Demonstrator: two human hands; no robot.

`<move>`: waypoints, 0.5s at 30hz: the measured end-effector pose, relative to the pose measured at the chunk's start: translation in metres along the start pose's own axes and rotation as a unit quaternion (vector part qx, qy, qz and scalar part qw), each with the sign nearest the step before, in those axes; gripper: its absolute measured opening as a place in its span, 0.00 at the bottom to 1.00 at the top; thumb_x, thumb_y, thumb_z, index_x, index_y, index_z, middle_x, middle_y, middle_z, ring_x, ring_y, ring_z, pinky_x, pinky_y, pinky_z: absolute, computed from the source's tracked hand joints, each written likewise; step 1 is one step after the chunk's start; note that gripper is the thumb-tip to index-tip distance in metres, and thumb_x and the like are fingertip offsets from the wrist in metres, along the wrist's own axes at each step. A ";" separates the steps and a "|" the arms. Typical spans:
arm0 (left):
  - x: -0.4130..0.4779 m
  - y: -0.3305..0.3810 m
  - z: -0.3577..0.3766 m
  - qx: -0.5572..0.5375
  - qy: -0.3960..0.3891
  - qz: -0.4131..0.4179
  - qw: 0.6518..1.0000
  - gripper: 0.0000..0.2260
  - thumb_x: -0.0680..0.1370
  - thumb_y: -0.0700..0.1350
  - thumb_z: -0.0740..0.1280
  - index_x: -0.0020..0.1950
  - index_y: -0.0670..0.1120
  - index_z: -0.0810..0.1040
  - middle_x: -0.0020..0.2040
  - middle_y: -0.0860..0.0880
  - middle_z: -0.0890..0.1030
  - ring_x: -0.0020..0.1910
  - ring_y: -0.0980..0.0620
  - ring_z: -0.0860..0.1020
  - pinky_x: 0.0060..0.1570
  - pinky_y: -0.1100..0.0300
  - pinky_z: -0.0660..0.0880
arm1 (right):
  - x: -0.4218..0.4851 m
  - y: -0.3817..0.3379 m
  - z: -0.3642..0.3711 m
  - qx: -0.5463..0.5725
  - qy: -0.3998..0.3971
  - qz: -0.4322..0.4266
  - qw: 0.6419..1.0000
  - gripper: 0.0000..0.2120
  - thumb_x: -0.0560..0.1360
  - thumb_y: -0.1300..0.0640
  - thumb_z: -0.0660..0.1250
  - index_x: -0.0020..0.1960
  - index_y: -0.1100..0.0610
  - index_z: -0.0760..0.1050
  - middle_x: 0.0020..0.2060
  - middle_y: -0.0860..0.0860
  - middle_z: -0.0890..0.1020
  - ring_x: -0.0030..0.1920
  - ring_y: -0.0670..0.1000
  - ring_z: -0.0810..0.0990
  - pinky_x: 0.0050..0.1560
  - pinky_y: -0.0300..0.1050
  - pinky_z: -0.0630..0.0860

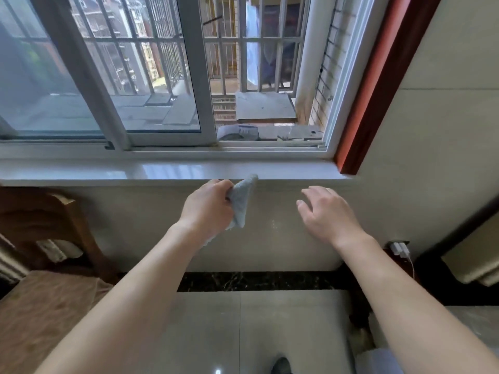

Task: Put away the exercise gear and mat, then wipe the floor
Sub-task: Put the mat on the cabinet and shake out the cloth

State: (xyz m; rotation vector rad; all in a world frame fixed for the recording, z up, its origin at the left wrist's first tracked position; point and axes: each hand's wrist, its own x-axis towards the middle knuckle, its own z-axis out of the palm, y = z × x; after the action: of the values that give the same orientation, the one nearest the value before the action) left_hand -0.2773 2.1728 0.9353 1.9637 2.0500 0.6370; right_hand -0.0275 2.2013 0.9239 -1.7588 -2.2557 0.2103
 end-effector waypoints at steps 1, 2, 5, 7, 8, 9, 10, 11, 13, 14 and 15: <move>0.015 0.005 0.002 0.001 -0.001 -0.004 1.000 0.11 0.70 0.40 0.63 0.49 0.52 0.77 0.45 0.55 0.75 0.47 0.48 0.74 0.47 0.52 0.73 | 0.016 0.006 -0.001 0.001 -0.005 0.000 1.000 0.19 0.80 0.48 0.57 0.64 0.58 0.74 0.63 0.54 0.76 0.66 0.56 0.70 0.67 0.51 0.66; 0.030 0.009 0.004 0.002 0.000 -0.008 1.000 0.10 0.70 0.40 0.62 0.48 0.51 0.76 0.44 0.55 0.75 0.46 0.48 0.74 0.46 0.52 0.73 | 0.032 0.013 -0.003 -0.001 -0.009 -0.001 1.000 0.19 0.80 0.48 0.57 0.64 0.58 0.74 0.63 0.54 0.77 0.65 0.56 0.71 0.66 0.51 0.67; 0.070 0.017 0.009 0.002 0.014 -0.019 1.000 0.08 0.73 0.40 0.60 0.45 0.52 0.74 0.42 0.55 0.73 0.44 0.47 0.74 0.40 0.54 0.69 | 0.078 0.029 -0.008 -0.008 -0.013 -0.006 1.000 0.19 0.79 0.47 0.57 0.64 0.57 0.74 0.63 0.54 0.77 0.64 0.56 0.72 0.66 0.51 0.67; 0.095 0.022 0.010 -0.003 0.015 -0.019 1.000 0.09 0.73 0.40 0.60 0.47 0.52 0.75 0.45 0.53 0.75 0.45 0.47 0.74 0.43 0.53 0.72 | 0.105 0.035 -0.014 -0.006 -0.011 -0.010 1.000 0.19 0.80 0.48 0.57 0.64 0.57 0.74 0.64 0.53 0.76 0.65 0.56 0.71 0.65 0.51 0.67; 0.108 0.024 0.009 -0.001 0.016 -0.021 1.000 0.09 0.73 0.40 0.61 0.48 0.52 0.76 0.47 0.52 0.75 0.47 0.46 0.74 0.46 0.52 0.73 | 0.119 0.036 -0.018 -0.005 -0.012 -0.014 1.000 0.19 0.80 0.48 0.56 0.65 0.57 0.73 0.64 0.53 0.76 0.66 0.55 0.70 0.65 0.51 0.67; 0.122 0.025 0.008 0.003 0.019 -0.021 1.000 0.09 0.73 0.40 0.61 0.48 0.51 0.76 0.48 0.52 0.76 0.48 0.46 0.74 0.47 0.52 0.73 | 0.133 0.037 -0.020 -0.005 -0.013 -0.020 1.000 0.19 0.80 0.48 0.56 0.65 0.57 0.73 0.65 0.53 0.75 0.66 0.55 0.70 0.65 0.51 0.67; 0.136 0.026 0.007 0.008 0.024 -0.020 0.999 0.09 0.72 0.41 0.62 0.49 0.51 0.76 0.49 0.53 0.76 0.48 0.47 0.74 0.47 0.53 0.73 | 0.146 0.037 -0.023 -0.007 -0.012 -0.024 1.000 0.19 0.80 0.48 0.56 0.65 0.57 0.73 0.64 0.52 0.75 0.66 0.55 0.70 0.65 0.50 0.67; 0.150 0.027 0.006 0.013 0.028 -0.017 0.999 0.09 0.71 0.41 0.63 0.49 0.51 0.76 0.49 0.53 0.76 0.49 0.47 0.74 0.46 0.54 0.72 | 0.160 0.037 -0.024 -0.007 -0.011 -0.026 1.000 0.19 0.79 0.48 0.56 0.64 0.56 0.73 0.63 0.52 0.76 0.65 0.54 0.70 0.64 0.50 0.68; 0.179 0.026 0.004 0.017 0.031 -0.014 0.999 0.11 0.70 0.41 0.65 0.51 0.51 0.77 0.48 0.54 0.75 0.48 0.47 0.74 0.46 0.54 0.72 | 0.187 0.038 -0.027 -0.002 -0.008 -0.028 1.000 0.17 0.79 0.48 0.56 0.61 0.56 0.74 0.61 0.52 0.77 0.63 0.55 0.71 0.62 0.50 0.69; 0.194 0.025 0.003 0.016 0.033 -0.011 0.999 0.11 0.69 0.42 0.66 0.51 0.52 0.77 0.48 0.53 0.75 0.48 0.47 0.75 0.47 0.53 0.73 | 0.201 0.038 -0.028 -0.004 -0.005 -0.032 0.999 0.17 0.79 0.47 0.55 0.59 0.56 0.74 0.59 0.52 0.77 0.62 0.55 0.72 0.62 0.51 0.70; 0.209 0.023 0.003 0.016 0.035 -0.006 0.999 0.12 0.69 0.42 0.66 0.51 0.52 0.77 0.48 0.53 0.76 0.47 0.47 0.75 0.47 0.52 0.75 | 0.215 0.038 -0.029 -0.008 -0.001 -0.035 0.999 0.17 0.79 0.47 0.54 0.58 0.56 0.74 0.58 0.52 0.77 0.61 0.56 0.73 0.61 0.52 0.70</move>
State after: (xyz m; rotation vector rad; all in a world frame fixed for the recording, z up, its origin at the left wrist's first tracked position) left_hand -0.2708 2.3800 0.9702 1.9724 2.1230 0.6843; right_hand -0.0316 2.4168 0.9679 -1.6853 -2.3211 0.1816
